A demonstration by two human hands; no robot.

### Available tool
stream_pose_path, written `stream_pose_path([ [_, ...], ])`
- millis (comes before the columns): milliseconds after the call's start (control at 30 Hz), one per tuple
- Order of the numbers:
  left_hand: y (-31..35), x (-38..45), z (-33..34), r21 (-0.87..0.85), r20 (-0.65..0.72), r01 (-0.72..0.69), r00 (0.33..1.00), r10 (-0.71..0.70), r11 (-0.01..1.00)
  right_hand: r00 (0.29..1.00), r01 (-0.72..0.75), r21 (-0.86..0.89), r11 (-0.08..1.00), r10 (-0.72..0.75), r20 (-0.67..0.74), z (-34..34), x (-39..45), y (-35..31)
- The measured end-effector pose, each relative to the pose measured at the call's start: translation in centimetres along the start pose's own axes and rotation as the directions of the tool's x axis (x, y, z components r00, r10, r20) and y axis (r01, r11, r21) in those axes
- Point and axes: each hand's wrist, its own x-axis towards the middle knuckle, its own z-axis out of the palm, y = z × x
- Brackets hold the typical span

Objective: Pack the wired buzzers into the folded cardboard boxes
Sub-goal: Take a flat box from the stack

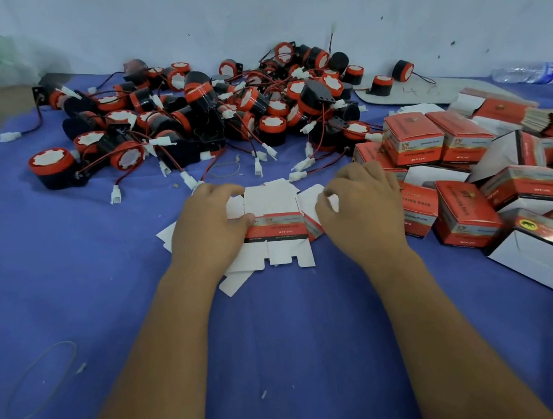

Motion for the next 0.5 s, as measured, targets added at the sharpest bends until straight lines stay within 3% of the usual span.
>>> stream_pose_path([
  [67, 0.1, 0.0, 0.2, 0.004, -0.025, -0.013, 1.0, 0.013, 1.0, 0.971, 0.025, 0.392, 0.92, -0.115, 0.209, -0.3, -0.2, -0.8],
  [100, 0.1, 0.0, 0.3, -0.007, -0.038, -0.021, 0.999, 0.02, 1.0, 0.924, 0.012, 0.493, 0.87, -0.197, 0.326, -0.2, -0.4, -1.4],
  [167, 0.1, 0.0, 0.2, -0.071, -0.091, -0.036, 0.995, 0.03, 0.997, 0.841, 0.08, 0.436, 0.896, -0.295, 0.453, 0.4, -0.6, -2.4],
  [233, 0.2, 0.1, -0.4, -0.248, -0.197, -0.052, 0.98, 0.002, 0.967, 0.86, 0.115, 0.401, 0.909, -0.293, 0.417, 0.7, -0.5, -2.5],
  [300, 0.6, 0.2, -1.2, -0.519, -0.258, -0.021, 0.957, -0.133, 0.854, 0.888, 0.085, 0.483, 0.872, -0.286, 0.36, 0.4, -0.3, -2.2],
  [400, 0.6, 0.2, -2.5, -0.813, -0.173, 0.049, 0.931, -0.321, 0.58, 0.916, -0.018, 0.629, 0.777, -0.239, 0.321, 0.0, -0.3, -1.7],
  [500, 0.4, 0.3, -3.3, -0.933, -0.065, 0.025, 0.97, -0.235, 0.36, 0.971, -0.025, 0.633, 0.773, -0.132, 0.2, 0.1, -0.3, -1.7],
])
